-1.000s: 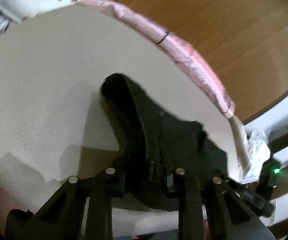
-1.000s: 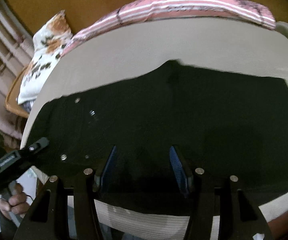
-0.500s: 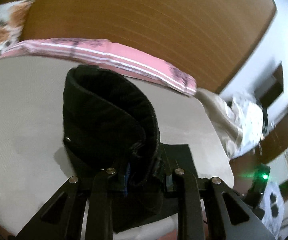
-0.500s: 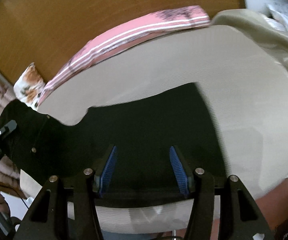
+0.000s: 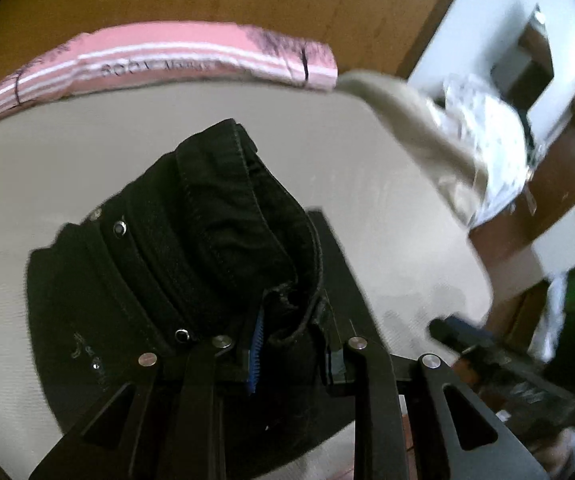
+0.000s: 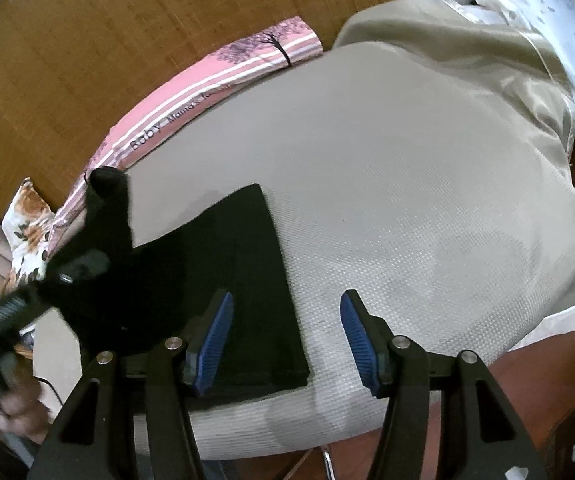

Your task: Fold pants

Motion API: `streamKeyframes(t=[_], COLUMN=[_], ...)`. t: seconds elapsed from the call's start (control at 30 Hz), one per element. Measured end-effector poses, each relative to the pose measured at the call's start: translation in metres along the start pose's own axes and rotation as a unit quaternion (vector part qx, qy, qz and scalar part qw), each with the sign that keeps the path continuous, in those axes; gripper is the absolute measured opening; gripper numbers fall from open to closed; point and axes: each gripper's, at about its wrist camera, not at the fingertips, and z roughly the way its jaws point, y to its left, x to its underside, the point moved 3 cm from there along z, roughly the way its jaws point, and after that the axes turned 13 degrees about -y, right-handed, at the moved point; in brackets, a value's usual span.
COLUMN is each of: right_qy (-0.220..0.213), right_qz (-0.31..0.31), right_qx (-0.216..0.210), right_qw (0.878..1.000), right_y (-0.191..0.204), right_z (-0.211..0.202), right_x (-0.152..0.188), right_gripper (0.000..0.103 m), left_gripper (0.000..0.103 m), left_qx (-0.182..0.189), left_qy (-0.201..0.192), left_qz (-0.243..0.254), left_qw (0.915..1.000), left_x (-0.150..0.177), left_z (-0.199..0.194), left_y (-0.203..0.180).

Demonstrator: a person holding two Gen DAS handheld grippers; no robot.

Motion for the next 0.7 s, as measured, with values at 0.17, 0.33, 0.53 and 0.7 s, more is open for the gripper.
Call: streamKeyframes(t=[0.17, 0.33, 0.53, 0.7], right_qy=[0.007, 0.007, 0.012, 0.030], right_qz=[-0.016, -0.032, -0.046, -0.066], right_qx=[-0.003, -0.008, -0.010, -0.022], right_qw=[1.000, 0.999, 0.999, 0.997], right_y=[0.002, 0.012, 0.022, 0.030], right_z=[0.006, 0.012, 0.018, 0.022], right_x=[-0.006, -0.011, -0.013, -0.012], right_gripper=[0.054, 0.054, 0.054, 0.054], left_gripper=[0.023, 0.023, 0.029, 0.048], left_qx=[-0.005, 0.019, 0.030, 0.049], left_qy=[0.007, -0.018, -0.002, 0.006], left_qz=[0.009, 0.038, 0.049, 0.063], left_qw=[0.9999, 0.9990, 0.9983, 0.9968], left_x=[0.025, 0.031, 0.037, 0.034], left_z=[0.017, 0.003, 0.013, 0.000], left_y=[0.005, -0.004, -0.008, -0.015])
